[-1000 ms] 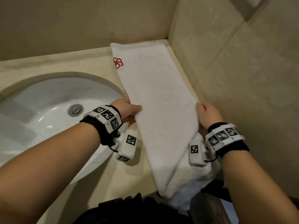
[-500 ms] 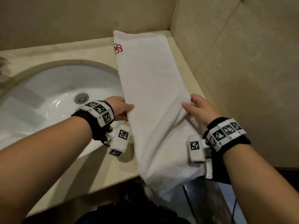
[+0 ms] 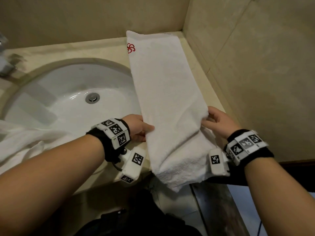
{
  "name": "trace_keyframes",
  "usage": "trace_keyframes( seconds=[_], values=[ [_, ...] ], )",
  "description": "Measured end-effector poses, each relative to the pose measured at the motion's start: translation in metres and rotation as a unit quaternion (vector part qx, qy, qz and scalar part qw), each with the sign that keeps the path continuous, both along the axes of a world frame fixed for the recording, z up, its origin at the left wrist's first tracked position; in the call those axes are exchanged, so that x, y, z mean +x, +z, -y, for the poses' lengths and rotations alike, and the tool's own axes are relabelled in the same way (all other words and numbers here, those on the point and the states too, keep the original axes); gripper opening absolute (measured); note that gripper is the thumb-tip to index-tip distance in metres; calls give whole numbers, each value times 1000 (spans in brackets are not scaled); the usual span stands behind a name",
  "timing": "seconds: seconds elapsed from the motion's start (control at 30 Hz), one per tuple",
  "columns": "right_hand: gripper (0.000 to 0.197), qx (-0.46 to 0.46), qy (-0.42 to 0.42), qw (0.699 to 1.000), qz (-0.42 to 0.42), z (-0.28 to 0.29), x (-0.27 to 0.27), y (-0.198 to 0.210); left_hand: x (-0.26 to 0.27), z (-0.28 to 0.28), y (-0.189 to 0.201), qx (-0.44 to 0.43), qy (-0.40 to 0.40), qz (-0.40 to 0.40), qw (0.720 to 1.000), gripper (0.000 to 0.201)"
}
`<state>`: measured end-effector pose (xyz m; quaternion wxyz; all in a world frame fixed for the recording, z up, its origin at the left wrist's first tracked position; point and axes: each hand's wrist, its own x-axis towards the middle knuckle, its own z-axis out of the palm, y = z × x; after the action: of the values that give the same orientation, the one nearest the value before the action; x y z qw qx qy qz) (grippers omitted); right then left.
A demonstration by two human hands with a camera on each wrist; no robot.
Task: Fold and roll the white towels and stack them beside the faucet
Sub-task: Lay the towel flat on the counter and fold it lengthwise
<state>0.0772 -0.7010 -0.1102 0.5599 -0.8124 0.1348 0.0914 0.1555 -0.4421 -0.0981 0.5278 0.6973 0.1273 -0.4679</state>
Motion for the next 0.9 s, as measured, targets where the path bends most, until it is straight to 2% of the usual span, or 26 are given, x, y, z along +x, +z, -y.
trace_keyframes(
  seconds=[0.07,0.1,0.17,0.27,0.3,0.33,0.37,0.4,0.43,0.47,0.5,0.57,0.63,0.8,0.9],
  values=[
    [11,-65,-11,998,21,2,0,-1,-5,-1,0,2,-8,-2,1000,8],
    [7,-92,-27,995,33,4,-1,-1,-7,-2,-1,6,-12,0,1000,12],
    [16,-139,-63,987,47,8,-7,0,-9,-4,-2,11,-13,2,1000,19],
    [31,-180,-115,976,28,8,-22,1,-10,-5,1,9,-14,-5,1000,17],
    [28,-152,-116,981,17,8,-27,0,-11,-5,2,9,-13,-8,1000,14],
    [17,-87,-103,991,-1,6,-33,0,-12,-5,3,8,-13,-11,1000,11],
    [14,-12,-74,997,-23,4,-37,1,-13,-6,4,9,-15,-12,1000,10],
    [32,40,-45,997,-43,4,-40,-1,-15,-6,3,9,-18,-13,1000,9],
    [47,54,-13,997,-57,5,-42,-3,-19,-6,3,8,-21,-14,1000,8],
    [50,22,4,998,-62,5,-43,-4,-21,-6,3,5,-24,-16,1000,8],
    [46,-26,11,998,-53,6,-42,-5,-24,-7,3,3,-26,-17,1000,8],
    [25,-115,4,993,-11,5,-39,-4,-29,-8,2,5,-30,-16,999,8],
    [14,-160,-19,987,22,3,-38,0,-35,-9,1,12,-33,-11,999,7],
    [21,-185,-109,974,68,1,-50,15,-50,-14,-3,3,-23,-2,1000,22],
    [26,-230,-110,967,-1,-3,-57,19,-59,-12,-5,4,-17,35,999,29]
  ],
)
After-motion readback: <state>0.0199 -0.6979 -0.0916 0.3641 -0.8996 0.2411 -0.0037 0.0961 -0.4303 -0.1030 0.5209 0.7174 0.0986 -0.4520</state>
